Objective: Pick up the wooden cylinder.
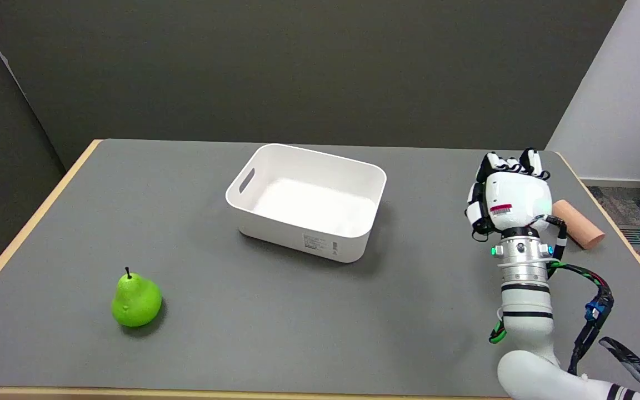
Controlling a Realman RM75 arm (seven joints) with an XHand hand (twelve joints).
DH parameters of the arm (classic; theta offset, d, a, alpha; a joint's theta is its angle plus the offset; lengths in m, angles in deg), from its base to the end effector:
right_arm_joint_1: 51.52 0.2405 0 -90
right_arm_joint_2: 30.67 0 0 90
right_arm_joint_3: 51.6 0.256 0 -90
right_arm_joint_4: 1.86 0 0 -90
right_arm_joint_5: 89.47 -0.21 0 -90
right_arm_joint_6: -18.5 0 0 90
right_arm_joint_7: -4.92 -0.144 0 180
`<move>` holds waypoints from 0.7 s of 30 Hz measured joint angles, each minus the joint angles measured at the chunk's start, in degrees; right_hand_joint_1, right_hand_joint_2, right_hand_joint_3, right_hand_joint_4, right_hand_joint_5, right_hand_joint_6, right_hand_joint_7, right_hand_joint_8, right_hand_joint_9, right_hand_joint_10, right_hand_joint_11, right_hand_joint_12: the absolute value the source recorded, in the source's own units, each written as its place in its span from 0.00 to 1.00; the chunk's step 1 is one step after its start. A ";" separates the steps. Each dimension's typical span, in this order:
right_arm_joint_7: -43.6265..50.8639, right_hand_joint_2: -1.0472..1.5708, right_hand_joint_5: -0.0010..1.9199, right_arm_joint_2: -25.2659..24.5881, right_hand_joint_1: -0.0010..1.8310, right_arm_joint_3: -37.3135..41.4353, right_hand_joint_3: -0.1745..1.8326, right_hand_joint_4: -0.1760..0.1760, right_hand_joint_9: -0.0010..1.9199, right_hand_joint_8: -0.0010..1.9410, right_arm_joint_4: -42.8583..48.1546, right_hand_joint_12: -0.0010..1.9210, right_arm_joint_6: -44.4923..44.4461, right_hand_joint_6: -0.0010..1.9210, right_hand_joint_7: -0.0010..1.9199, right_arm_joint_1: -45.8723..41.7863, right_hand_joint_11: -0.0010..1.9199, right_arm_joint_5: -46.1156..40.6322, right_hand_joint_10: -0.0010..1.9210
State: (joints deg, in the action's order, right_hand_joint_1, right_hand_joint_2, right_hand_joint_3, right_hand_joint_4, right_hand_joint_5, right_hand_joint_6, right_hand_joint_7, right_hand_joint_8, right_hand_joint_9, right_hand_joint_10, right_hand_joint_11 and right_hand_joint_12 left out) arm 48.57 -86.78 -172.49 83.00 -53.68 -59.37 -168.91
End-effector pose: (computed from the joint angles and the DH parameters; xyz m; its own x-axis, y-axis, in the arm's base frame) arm -0.2565 -0.2556 0.3692 0.9257 0.3636 -0.1039 -0.0786 0.4537 0.8877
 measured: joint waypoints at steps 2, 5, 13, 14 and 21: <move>-1.36 0.71 0.13 0.00 0.38 0.18 0.53 0.22 0.21 0.46 -0.49 0.92 0.16 0.39 0.22 0.10 0.05 -0.11 0.59; -3.48 0.70 0.12 0.00 0.35 0.38 0.54 0.26 0.18 0.38 -1.29 0.86 0.35 0.32 0.21 0.19 0.05 -0.34 0.54; -7.59 0.68 0.12 -0.02 0.28 0.72 0.57 0.30 0.17 0.33 -2.18 0.76 0.76 0.28 0.21 0.37 0.07 0.94 0.48; -7.98 0.67 0.13 -0.02 0.28 0.73 0.57 0.31 0.17 0.33 -2.15 0.76 0.83 0.28 0.21 0.39 0.08 1.46 0.48; -9.78 0.67 0.13 -0.05 0.28 0.36 0.57 0.31 0.17 0.33 -1.33 0.75 0.91 0.28 0.21 0.43 0.08 5.22 0.48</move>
State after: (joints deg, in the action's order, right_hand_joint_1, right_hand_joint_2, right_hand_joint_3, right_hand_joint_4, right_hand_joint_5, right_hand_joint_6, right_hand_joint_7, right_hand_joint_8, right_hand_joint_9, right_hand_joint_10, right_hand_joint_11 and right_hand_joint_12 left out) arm 38.79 -86.83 -172.13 81.68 -52.77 -58.94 -163.68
